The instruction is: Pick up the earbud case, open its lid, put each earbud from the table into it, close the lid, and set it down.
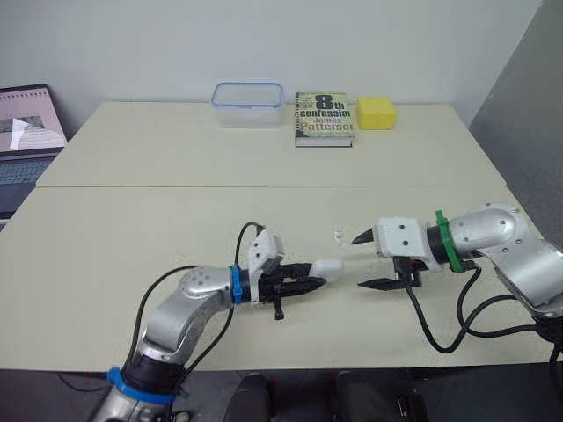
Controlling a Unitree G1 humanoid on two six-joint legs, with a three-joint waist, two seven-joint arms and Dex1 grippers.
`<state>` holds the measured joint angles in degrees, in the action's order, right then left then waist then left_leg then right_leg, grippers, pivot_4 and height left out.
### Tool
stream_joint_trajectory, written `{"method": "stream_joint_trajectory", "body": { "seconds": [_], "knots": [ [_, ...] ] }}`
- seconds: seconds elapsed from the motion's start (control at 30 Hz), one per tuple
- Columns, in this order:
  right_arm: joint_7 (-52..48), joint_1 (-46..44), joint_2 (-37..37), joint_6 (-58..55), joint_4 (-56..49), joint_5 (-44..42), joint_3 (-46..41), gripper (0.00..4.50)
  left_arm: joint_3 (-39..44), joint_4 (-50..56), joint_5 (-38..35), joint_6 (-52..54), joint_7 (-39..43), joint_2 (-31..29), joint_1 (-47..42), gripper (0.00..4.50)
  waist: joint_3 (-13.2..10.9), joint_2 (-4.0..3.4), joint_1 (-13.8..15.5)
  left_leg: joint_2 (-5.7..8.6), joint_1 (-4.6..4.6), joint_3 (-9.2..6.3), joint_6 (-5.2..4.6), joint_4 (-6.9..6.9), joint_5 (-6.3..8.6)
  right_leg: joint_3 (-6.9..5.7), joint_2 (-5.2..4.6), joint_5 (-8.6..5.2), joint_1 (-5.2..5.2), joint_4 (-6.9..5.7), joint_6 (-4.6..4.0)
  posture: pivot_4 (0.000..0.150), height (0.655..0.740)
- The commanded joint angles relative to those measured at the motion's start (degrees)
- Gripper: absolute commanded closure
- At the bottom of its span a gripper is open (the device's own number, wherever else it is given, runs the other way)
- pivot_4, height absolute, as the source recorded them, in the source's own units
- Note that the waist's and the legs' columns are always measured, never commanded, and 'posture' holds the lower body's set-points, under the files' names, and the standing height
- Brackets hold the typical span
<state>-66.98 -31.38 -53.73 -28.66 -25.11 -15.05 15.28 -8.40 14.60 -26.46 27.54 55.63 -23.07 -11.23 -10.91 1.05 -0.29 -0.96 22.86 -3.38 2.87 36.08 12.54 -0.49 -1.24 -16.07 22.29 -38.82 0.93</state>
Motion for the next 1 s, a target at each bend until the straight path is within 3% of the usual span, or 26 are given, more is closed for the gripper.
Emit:
{"method": "stream_joint_trajectory", "body": {
  "seconds": [0.03, 0.37, 1.0],
  "knots": [
    [0.34, 1.52, 0.95, 1.10, -3.55, -2.68, -3.64, 0.59, 2.36, 1.51, -2.49, -3.16, -0.54, 1.47, 1.64, 3.73, 0.00, 0.00, 0.08, 0.00, 0.00, -0.03, 0.00, 0.00, 0.00, -0.02, 0.00, 0.00, -0.02, 0.00, 0.00, 0.150, 0.7400],
    [5.86, -0.47, 8.85, -2.50, -4.30, -0.41, 0.61, 0.59, -0.62, 3.25, -0.98, -6.44, 2.08, -0.16, 2.47, 3.73, 0.01, 0.00, 0.08, 0.04, 0.01, 0.00, 0.01, 0.00, 0.00, 0.02, 0.00, 0.00, -0.01, 0.01, 0.00, 0.150, 0.7400],
    [5.76, -4.31, 9.17, -3.39, 0.04, -0.92, -1.15, 0.59, -2.39, 3.73, -0.11, -8.88, 2.83, -1.98, 3.41, 3.73, 0.01, 0.00, 0.05, 0.03, 0.01, -0.01, 0.00, -0.01, 0.00, 0.00, 0.00, -0.01, 0.00, 0.01, -0.02, 0.150, 0.7400]
  ]
}}
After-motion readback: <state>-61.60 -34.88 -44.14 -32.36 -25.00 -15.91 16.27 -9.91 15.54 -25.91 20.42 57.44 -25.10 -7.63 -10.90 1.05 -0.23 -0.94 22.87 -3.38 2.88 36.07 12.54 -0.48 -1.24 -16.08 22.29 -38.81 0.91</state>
